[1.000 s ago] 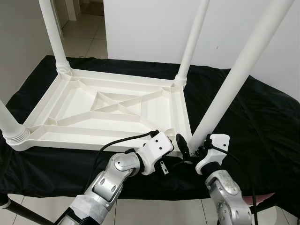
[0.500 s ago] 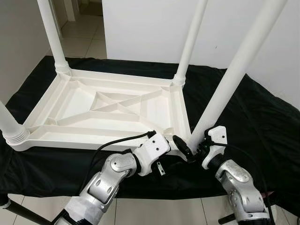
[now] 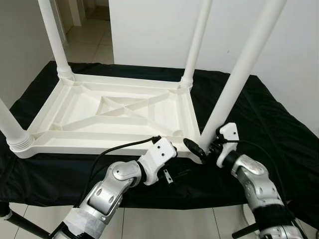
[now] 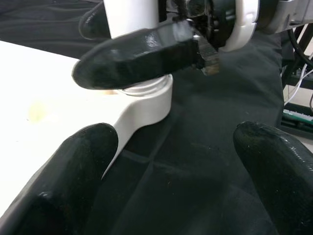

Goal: Building children table

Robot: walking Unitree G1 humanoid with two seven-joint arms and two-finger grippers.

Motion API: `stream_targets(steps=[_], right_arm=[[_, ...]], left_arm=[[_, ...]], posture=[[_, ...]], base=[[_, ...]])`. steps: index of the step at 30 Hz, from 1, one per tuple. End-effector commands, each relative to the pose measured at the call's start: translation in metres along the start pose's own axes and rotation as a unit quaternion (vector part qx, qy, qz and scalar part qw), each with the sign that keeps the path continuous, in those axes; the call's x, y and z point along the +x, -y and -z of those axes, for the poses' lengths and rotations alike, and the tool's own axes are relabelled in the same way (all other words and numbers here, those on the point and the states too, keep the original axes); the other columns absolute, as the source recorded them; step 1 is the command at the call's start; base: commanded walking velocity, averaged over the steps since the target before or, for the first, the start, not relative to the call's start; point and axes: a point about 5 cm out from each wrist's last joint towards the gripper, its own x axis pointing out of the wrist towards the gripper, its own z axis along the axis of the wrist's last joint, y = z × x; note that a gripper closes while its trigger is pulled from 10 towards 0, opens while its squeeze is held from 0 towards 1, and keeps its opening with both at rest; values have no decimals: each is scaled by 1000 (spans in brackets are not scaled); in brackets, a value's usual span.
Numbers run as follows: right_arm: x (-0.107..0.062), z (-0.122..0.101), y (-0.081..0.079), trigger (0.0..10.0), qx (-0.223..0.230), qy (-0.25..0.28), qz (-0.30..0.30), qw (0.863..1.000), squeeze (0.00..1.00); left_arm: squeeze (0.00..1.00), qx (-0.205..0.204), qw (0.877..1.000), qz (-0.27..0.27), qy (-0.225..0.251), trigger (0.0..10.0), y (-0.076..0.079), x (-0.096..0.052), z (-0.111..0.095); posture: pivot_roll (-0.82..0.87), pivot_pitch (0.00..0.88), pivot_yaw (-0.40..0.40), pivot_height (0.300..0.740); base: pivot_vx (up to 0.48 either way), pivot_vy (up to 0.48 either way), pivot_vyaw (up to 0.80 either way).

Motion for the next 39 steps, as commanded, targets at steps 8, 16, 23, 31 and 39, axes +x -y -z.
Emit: stream_targets(steps=[8, 16, 23, 31, 39], right_arm=[[-5, 3, 5, 0, -15, -25, -37, 999, 0], [-8, 15, 10, 0, -5, -41, -9, 999, 0], [-1, 21, 9, 0, 27, -39, 68, 997, 0], [9, 23, -4, 10000, 55, -47, 128, 989, 0], [16, 22, -25, 10000, 103, -38, 244, 964, 0]], left_arm=[[0, -4, 999, 45, -5, 10000, 9, 1, 0], [0, -3, 999, 44, -5, 10000, 9, 5, -2], [0, -4, 999, 45, -5, 10000, 10, 5, -2], [0, -4, 999, 44, -6, 10000, 11, 5, -1], [0, -4, 999, 46, -5, 10000, 11, 7, -2]], posture=[[64, 43, -68, 740], [55, 45, -64, 740], [58, 42, -61, 740], [63, 37, -61, 740], [58, 28, -62, 740]], base=[[0, 0, 0], [0, 0, 0], [0, 0, 0], [0, 0, 0], [0, 0, 0]])
